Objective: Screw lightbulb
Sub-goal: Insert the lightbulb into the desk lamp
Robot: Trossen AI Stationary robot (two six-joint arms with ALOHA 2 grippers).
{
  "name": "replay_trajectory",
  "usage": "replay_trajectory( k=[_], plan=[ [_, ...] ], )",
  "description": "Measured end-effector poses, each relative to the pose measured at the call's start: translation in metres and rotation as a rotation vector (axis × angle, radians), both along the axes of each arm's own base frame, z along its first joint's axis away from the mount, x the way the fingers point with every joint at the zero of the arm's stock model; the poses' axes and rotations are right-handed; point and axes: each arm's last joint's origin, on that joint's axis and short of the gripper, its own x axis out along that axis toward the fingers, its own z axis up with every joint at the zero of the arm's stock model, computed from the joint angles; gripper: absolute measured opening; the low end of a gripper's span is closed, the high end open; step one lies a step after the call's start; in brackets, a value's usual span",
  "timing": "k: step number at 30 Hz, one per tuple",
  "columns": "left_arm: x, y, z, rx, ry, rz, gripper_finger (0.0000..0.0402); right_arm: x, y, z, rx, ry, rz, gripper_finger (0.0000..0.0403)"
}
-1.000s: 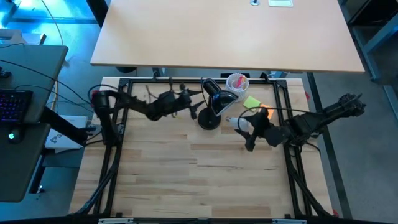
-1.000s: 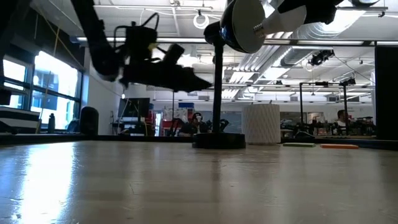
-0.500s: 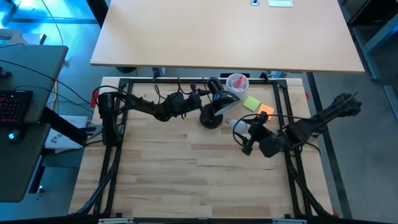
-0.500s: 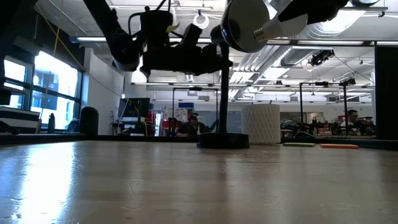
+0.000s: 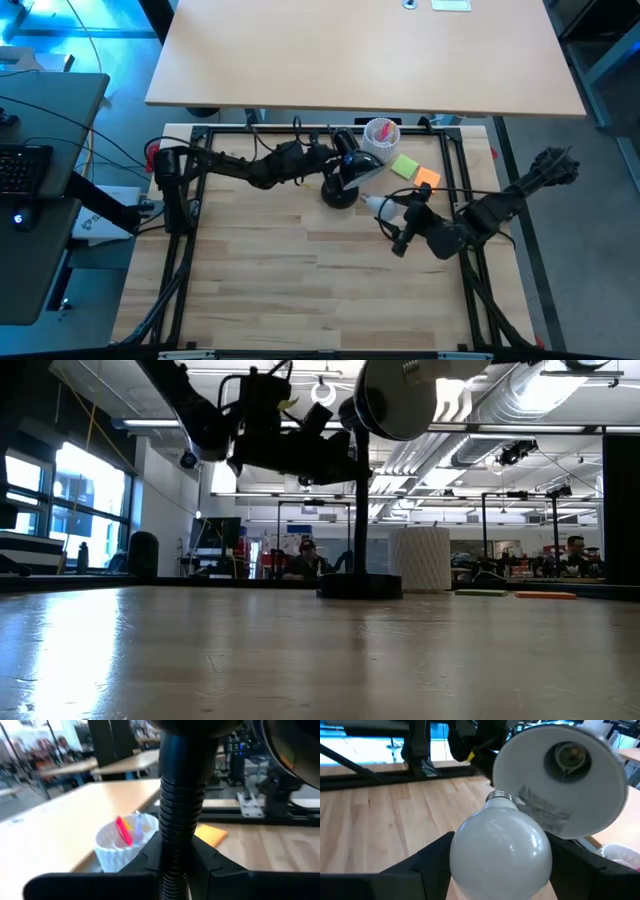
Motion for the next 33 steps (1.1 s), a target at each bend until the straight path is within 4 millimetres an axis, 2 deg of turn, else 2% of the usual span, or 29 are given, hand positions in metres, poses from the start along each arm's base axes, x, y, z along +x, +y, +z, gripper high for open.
replay_trajectory(
  k=[6,9,13,16,18,22,26,29,33],
  plan=[
    [-0.015,-0.029,0.024,-0.148,0.119,-0.016,0.0038,-0.006,0.011,0.010,-0.038,-0.015,0.043,0.0263],
    [-0.024,-0.048,0.034,-0.168,0.180,-0.004,0.0038,-0.007,0.014,0.014,-0.039,-0.023,0.056,0.0263],
    [-0.029,-0.069,0.037,-0.157,0.241,0.014,0.0038,-0.008,0.017,0.014,-0.048,-0.011,0.086,0.0263],
    [-0.029,-0.079,0.036,-0.139,0.255,0.062,0.0043,-0.007,0.019,0.012,-0.055,0.003,0.099,0.0263],
    [-0.029,-0.081,0.035,-0.129,0.262,0.081,0.0068,-0.006,0.020,0.010,-0.056,0.011,0.104,0.0263],
    [-0.033,-0.083,0.028,-0.128,0.344,0.085,0.0147,-0.001,0.023,0.005,-0.066,0.031,0.105,0.0263],
    [-0.045,-0.085,0.030,-0.134,0.442,0.089,0.0207,0.003,0.027,-0.001,-0.078,0.052,0.105,0.0263],
    [-0.057,-0.091,0.033,-0.140,0.518,0.084,0.0226,0.004,0.028,-0.003,-0.081,0.059,0.107,0.0263],
    [-0.077,-0.102,0.057,-0.094,0.514,0.076,0.0229,0.004,0.028,-0.002,-0.086,0.058,0.105,0.0263]
  ],
)
